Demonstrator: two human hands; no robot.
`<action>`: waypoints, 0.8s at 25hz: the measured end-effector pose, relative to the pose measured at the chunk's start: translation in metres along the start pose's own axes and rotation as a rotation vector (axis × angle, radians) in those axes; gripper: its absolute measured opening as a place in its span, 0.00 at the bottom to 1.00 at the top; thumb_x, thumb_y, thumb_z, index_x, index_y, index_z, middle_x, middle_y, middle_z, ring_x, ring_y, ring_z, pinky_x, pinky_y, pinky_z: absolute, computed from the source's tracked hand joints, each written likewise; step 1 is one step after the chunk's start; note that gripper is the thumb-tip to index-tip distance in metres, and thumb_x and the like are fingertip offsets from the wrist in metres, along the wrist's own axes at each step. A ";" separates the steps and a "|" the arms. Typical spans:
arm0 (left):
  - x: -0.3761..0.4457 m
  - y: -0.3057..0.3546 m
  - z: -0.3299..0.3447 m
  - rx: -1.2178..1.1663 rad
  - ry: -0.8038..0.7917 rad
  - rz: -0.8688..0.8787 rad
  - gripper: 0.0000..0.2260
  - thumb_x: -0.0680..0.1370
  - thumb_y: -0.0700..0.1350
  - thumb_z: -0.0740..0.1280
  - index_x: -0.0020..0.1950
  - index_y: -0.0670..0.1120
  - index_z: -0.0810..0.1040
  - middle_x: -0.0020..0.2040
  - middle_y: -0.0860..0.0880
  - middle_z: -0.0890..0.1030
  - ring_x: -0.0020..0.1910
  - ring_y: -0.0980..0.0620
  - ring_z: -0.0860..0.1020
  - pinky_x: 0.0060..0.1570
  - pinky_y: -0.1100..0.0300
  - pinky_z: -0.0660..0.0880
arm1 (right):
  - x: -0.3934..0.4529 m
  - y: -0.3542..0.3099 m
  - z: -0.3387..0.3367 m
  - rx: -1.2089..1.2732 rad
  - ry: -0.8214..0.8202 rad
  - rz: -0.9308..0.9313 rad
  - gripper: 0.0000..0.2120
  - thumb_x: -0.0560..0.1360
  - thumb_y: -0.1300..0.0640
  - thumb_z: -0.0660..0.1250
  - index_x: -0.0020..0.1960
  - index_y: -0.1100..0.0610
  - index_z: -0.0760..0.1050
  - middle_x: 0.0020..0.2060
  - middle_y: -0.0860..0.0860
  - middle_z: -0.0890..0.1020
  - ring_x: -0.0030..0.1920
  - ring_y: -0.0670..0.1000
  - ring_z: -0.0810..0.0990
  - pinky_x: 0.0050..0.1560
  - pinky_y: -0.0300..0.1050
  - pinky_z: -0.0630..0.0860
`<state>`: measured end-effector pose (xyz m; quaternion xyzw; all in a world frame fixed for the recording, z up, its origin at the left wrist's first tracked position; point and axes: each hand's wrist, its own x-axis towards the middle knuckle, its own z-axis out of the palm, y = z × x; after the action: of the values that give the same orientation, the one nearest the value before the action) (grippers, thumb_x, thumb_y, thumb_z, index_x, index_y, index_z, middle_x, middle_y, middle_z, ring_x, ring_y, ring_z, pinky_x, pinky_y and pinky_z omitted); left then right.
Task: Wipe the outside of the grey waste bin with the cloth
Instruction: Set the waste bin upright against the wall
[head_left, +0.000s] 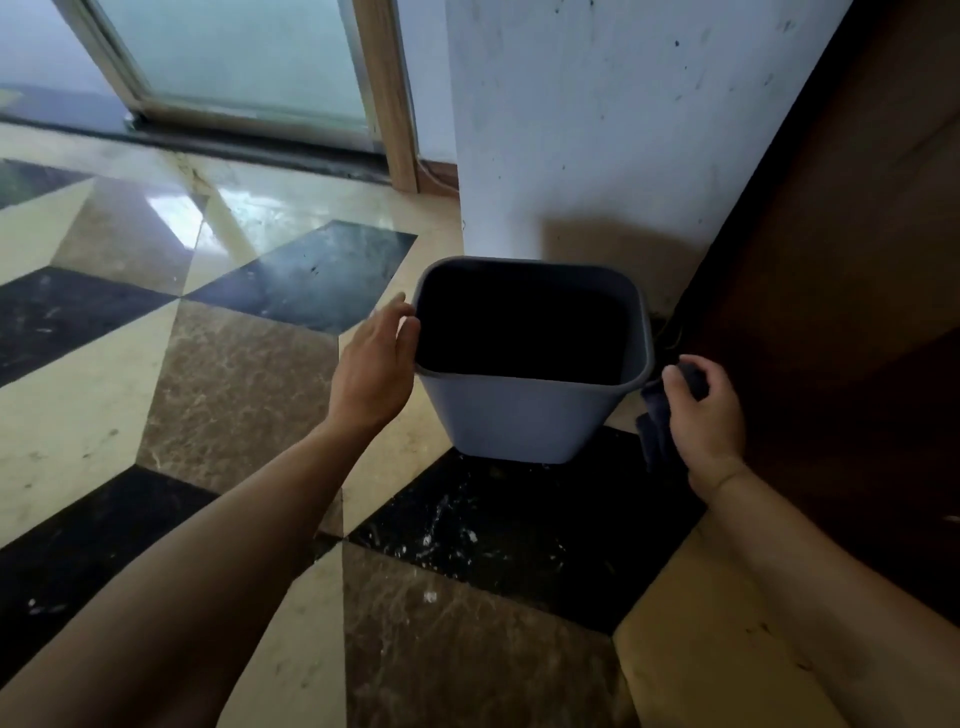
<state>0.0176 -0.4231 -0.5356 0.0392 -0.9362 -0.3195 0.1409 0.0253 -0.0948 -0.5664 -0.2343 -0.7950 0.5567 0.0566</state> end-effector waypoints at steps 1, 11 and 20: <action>-0.009 0.013 -0.012 0.055 0.019 0.073 0.13 0.83 0.51 0.55 0.59 0.47 0.75 0.62 0.46 0.80 0.59 0.45 0.76 0.52 0.52 0.72 | -0.016 -0.009 -0.005 -0.006 0.037 0.042 0.16 0.77 0.44 0.63 0.64 0.44 0.72 0.56 0.43 0.74 0.57 0.48 0.74 0.53 0.46 0.71; -0.040 0.232 -0.214 -0.381 -0.480 -0.153 0.22 0.71 0.68 0.62 0.54 0.55 0.80 0.45 0.58 0.83 0.43 0.65 0.79 0.43 0.68 0.73 | -0.178 -0.292 -0.068 0.415 -0.355 0.076 0.16 0.82 0.48 0.58 0.69 0.40 0.68 0.67 0.47 0.74 0.62 0.46 0.77 0.60 0.46 0.76; 0.029 0.441 -0.429 -0.525 -0.290 -0.076 0.11 0.76 0.41 0.68 0.56 0.54 0.77 0.48 0.51 0.82 0.45 0.61 0.79 0.48 0.57 0.78 | -0.222 -0.549 -0.189 0.537 -0.606 -0.065 0.23 0.79 0.60 0.64 0.67 0.39 0.64 0.65 0.55 0.74 0.63 0.55 0.77 0.59 0.60 0.77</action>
<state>0.1208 -0.3301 0.0646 -0.0095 -0.8297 -0.5581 -0.0011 0.1179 -0.1771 0.0427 -0.0111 -0.6092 0.7862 -0.1034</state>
